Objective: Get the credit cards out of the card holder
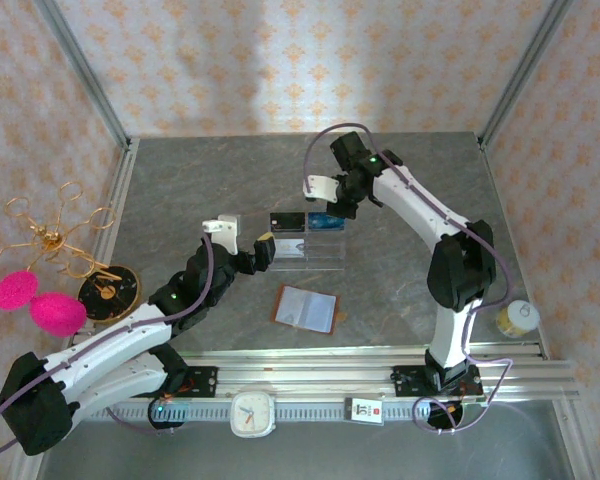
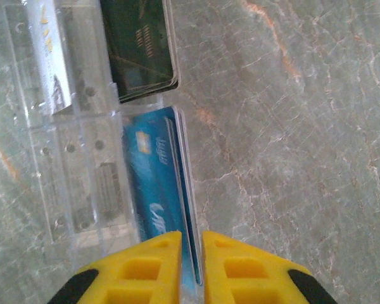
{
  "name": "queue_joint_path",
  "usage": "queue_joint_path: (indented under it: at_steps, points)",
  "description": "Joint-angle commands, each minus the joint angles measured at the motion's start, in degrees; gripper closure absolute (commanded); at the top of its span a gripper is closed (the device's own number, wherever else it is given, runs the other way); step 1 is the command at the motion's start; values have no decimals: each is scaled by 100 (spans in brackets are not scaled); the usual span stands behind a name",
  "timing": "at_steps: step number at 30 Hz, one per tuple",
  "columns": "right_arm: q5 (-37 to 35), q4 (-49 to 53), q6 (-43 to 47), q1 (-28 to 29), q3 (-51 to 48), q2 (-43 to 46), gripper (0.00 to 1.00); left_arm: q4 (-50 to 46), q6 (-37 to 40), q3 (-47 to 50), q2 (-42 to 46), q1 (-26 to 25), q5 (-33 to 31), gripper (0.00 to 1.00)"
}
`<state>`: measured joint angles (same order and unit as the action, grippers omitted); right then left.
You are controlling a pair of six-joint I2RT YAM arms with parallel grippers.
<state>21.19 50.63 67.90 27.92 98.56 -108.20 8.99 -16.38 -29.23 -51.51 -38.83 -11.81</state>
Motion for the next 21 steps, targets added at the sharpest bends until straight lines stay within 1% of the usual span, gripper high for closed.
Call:
queue_joint_path:
  at_steps: [1,4,6,9,11,14,16,18,19,21]
  points:
    - [22,-394,-271,-9,-30,-26,80,248,20,-120,-26,55,109,1]
    - [173,-594,-547,-15,102,38,74,317,-30,-77,-2,54,105,1]
    - [402,-803,-808,-12,196,118,69,436,-79,-14,37,56,173,1]
    - [968,-1252,-1453,-15,324,201,67,590,-341,107,126,52,147,1]
    - [1457,-1570,-2121,-15,424,209,65,668,-554,200,220,51,164,1]
    - [2173,-2449,-3359,-13,156,307,62,656,-856,260,381,79,223,1]
    - [2587,-3370,-4524,-15,-366,477,60,677,-941,301,484,110,408,1]
    - [2525,-4380,-5873,2,-1004,642,59,730,-1059,384,576,121,583,1]
    - [2497,-4722,-6477,31,-1367,724,59,765,-1129,434,628,128,696,1]
    - [1926,-4900,-7291,172,-1922,913,59,848,-1269,541,755,130,893,1]
